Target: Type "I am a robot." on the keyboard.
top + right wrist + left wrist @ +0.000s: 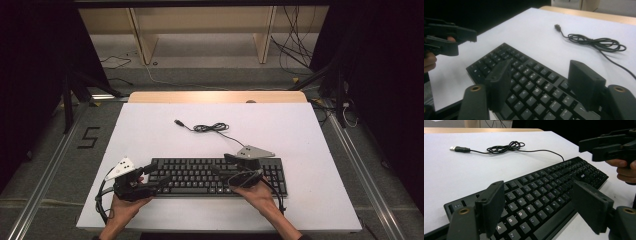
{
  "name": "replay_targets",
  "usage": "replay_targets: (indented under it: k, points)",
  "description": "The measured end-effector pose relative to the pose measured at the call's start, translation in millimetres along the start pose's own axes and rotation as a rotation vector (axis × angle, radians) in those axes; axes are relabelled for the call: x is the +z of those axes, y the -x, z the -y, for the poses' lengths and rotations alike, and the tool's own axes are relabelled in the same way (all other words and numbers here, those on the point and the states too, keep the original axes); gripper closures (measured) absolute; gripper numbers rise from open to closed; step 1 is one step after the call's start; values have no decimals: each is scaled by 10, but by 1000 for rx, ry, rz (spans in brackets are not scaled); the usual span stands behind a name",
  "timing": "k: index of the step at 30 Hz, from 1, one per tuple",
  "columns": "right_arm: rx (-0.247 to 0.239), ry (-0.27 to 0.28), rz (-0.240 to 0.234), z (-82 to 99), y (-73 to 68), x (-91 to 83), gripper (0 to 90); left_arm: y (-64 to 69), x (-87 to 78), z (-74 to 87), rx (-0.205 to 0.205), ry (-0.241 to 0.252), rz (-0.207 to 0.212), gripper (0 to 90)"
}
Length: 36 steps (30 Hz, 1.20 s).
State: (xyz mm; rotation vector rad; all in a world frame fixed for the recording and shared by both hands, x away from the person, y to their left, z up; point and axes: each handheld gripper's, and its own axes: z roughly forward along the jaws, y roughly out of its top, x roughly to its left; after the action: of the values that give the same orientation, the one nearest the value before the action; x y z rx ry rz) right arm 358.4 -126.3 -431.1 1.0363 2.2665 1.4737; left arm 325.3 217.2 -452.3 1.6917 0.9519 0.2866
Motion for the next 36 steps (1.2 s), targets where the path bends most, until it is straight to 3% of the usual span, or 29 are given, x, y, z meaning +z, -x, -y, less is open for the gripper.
replay_targets:
  k: [4,8,22,36]
  points:
    - [-8,-29,-3,-11,-13,84,473,4,-14,4,-4,-1,-4,265]
    - [-9,-69,-12,-25,-25,220,625,2,-17,9,-7,-4,-7,265]
    - [-32,-178,-20,-20,-77,546,889,-14,-42,25,-19,-4,-12,265]
    - [-38,-247,-2,14,-116,749,900,-14,-34,26,-14,-8,-11,265]
